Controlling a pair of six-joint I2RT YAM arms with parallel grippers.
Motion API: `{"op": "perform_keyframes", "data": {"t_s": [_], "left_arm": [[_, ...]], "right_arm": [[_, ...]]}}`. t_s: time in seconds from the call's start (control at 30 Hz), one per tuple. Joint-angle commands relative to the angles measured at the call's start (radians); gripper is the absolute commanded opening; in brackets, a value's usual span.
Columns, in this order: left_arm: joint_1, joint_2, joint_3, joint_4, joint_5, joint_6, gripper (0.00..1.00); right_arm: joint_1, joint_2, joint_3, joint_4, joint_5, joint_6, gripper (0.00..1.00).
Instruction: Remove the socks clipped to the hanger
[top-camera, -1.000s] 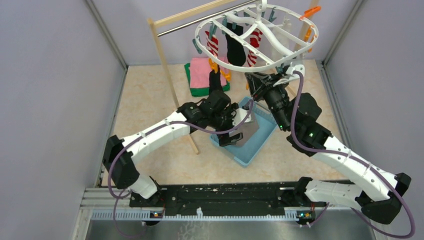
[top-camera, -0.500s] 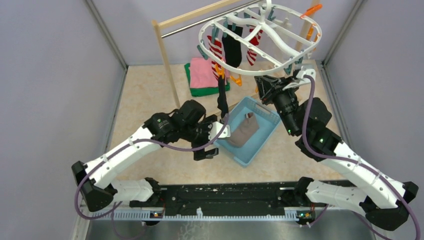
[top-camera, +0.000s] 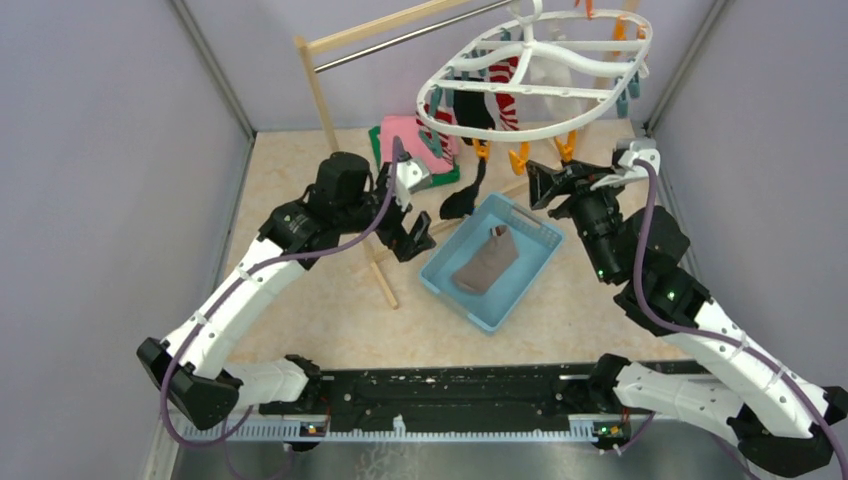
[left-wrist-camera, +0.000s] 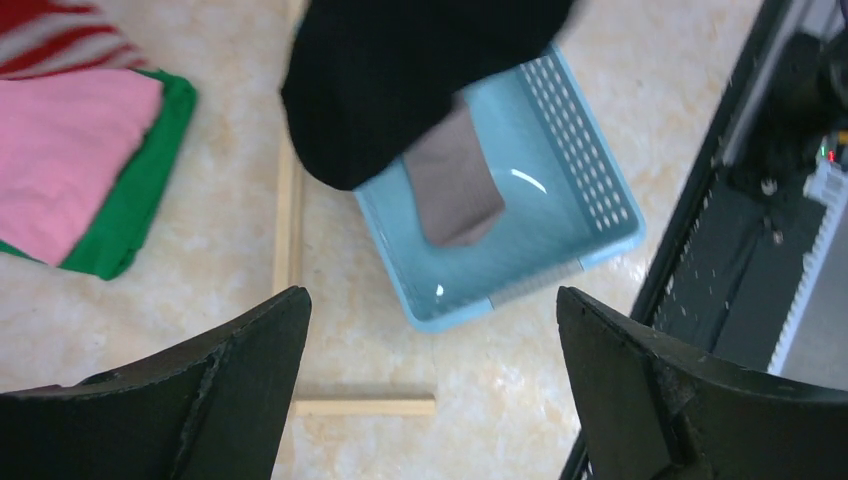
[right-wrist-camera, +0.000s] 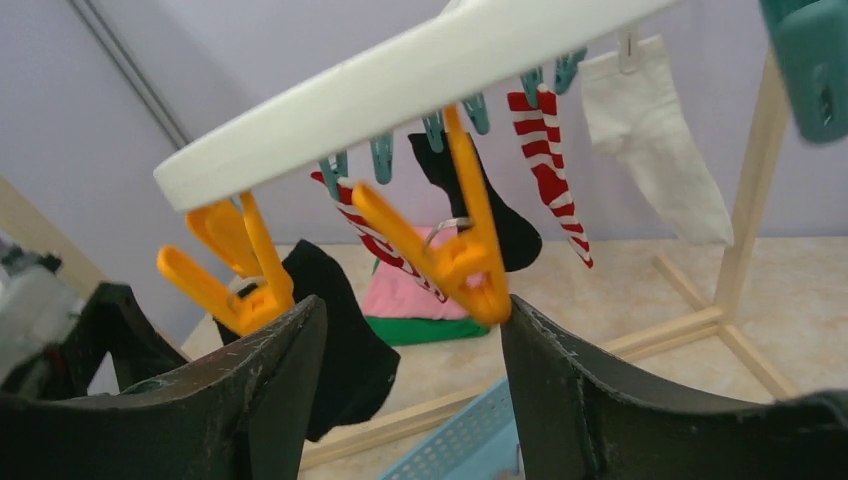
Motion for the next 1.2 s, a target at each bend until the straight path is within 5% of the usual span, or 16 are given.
{"op": "perform_keyframes", "data": {"t_s": [0.0, 0.23, 0.53, 0.7, 0.8, 0.97, 1.1, 1.17], "left_arm": [[0.045, 0.013, 0.069, 0.162, 0.028, -0.117, 0.98], [0.045, 0.045, 0.056, 0.220, 0.160, -0.134, 0.94], [0.045, 0.033, 0.058, 0.209, 0.137, -0.105, 0.90], [0.044, 0.030, 0.046, 0.200, 0.174, -0.101, 0.89], [0.045, 0.038, 0.068, 0.193, 0.185, -0.107, 0.88], [0.044, 0.027, 0.068, 0.189, 0.205, -0.127, 0.88], [0.045, 0.020, 0.054, 0.195, 0.223, -0.140, 0.87], [0.045, 0.023, 0.052, 0.195, 0.242, -0.149, 0.86]], "right_arm": [[-0.007, -0.040, -0.023, -0.061, 0.004, 0.002, 0.66], [-0.007, -0.046, -0.022, -0.092, -0.074, 0.033, 0.81], [-0.007, -0.085, -0.188, 0.044, -0.268, 0.051, 0.79], [-0.008, -0.071, -0.199, 0.063, -0.264, 0.060, 0.78], [-0.007, -0.078, -0.230, 0.055, -0.105, 0.049, 0.75], [-0.008, -0.100, -0.281, 0.119, 0.021, -0.057, 0.51], [-0.007, -0.086, -0.261, 0.113, -0.055, -0.059, 0.07], [-0.007, -0.075, -0.245, 0.092, -0.125, -0.042, 0.00]]}}
